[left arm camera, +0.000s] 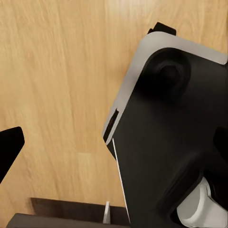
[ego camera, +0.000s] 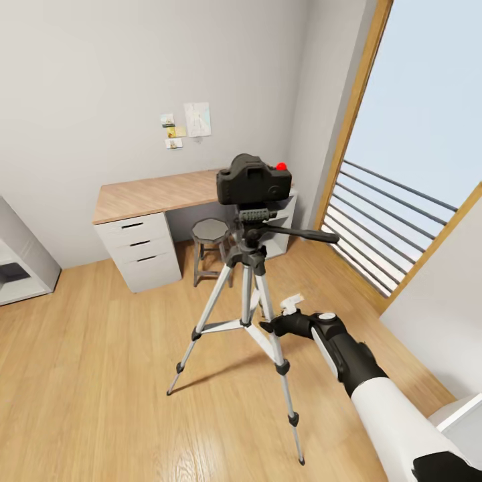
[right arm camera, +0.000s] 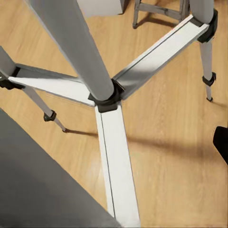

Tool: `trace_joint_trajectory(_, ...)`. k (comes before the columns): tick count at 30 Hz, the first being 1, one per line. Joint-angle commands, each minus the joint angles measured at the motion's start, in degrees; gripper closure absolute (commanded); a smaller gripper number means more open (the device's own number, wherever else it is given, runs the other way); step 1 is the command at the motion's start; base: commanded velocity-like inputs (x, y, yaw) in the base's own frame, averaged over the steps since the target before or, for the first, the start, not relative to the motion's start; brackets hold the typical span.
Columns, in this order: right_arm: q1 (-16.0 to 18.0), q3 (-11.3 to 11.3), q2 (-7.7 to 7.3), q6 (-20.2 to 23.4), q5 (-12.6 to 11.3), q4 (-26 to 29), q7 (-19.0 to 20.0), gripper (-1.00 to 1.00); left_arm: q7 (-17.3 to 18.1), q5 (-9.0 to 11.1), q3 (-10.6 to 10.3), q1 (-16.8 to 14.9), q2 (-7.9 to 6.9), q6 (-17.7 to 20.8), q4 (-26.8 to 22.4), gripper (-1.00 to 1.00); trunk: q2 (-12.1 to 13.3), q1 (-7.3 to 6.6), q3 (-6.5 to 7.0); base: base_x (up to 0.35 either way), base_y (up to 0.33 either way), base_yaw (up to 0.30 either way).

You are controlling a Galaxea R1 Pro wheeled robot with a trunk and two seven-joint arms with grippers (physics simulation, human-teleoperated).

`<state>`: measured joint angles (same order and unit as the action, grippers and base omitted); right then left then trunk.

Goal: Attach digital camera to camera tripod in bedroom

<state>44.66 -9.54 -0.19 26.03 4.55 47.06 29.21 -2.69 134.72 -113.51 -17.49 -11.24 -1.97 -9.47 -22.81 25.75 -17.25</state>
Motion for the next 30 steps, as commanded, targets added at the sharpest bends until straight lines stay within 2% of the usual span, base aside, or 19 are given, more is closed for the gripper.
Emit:
trace_joint_trajectory(1, -0.10, -0.05, -0.27, 0.02, 0.59, -0.37, 0.27, -1.00, -0.29, 0.28, 0.04, -0.08, -0.07, -0.21, -0.18, -1.00, -0.11, 0.03, -0.10, 0.000, 0.000, 0.000)
trace_joint_trajectory(11, -0.59, -0.12, -1.49, -4.86, 0.69, -7.33, 0.32, -1.00, -0.30, 0.28, 1.49, -0.08, -0.02, -0.23, 0.12, -1.00, -0.11, 0.03, -0.10, 0.000, 0.000, 0.000)
trace_joint_trajectory(30, -0.63, -0.21, -1.65, -11.38, 0.80, -18.07, 0.31, -1.00, -0.30, 0.28, 1.63, -0.08, 0.06, -0.24, 0.07, -1.00, -0.11, 0.03, -0.10, 0.000, 0.000, 0.000)
